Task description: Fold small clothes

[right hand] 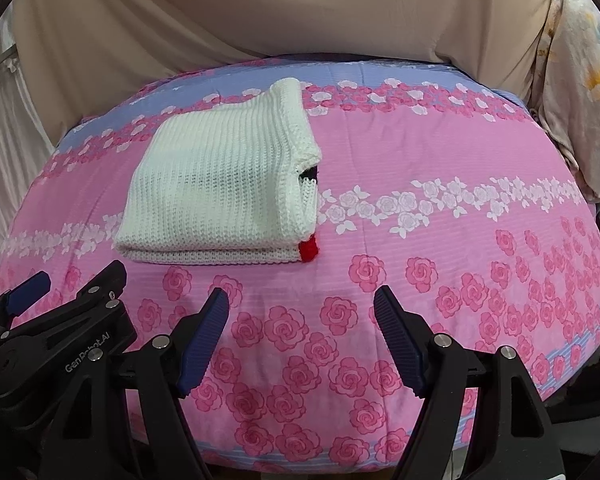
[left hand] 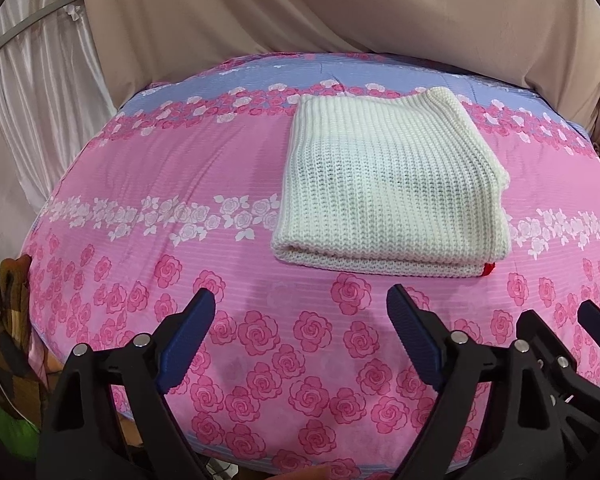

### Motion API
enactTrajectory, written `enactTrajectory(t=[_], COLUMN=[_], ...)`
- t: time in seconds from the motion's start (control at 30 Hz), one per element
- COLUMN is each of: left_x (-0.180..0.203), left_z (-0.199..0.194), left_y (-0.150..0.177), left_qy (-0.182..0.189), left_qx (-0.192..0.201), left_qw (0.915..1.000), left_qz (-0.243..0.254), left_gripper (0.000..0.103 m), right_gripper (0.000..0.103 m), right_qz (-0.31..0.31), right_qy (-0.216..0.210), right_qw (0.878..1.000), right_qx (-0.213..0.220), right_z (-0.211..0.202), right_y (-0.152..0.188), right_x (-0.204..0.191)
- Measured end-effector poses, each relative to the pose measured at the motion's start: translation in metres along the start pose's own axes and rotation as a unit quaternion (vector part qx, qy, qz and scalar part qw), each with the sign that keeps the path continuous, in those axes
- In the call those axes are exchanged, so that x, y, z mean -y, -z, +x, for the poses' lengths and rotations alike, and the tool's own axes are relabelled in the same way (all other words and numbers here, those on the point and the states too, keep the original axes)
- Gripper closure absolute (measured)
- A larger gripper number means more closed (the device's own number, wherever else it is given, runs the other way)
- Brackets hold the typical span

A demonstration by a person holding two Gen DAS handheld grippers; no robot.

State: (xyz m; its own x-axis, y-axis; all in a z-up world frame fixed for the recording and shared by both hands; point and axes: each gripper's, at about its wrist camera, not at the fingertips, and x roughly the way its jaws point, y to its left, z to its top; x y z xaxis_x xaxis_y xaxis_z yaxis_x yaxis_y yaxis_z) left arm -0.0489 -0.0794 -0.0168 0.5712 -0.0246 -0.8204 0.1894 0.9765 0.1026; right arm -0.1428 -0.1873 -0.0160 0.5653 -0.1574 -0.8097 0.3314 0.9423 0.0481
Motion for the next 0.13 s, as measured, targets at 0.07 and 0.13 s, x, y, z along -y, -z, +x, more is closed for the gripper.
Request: enactTrajectory(t=[0.07,0.13], left_x=[0.0001,-0.0003], left_z=[0.0004,0.0004], left_y=[0.0001,0.0005], left_qy=[0.0,0.002], left_qx=[-0.001,-0.002], left_qw=[1.0,1.0], left_qz=[0.001,-0.001], left_gripper=[0.019,0.019], right_gripper=[0.03,0.03], right_qz=[-0.001,-0.001], right_qy=[0.002,0.002], right_qw=[1.0,1.0], right_qx=[-0.001,-0.001], right_z=[0.0008,0.0008], right_y=[-0.0006,-0.0006], right_x=[-0.0008,-0.0014])
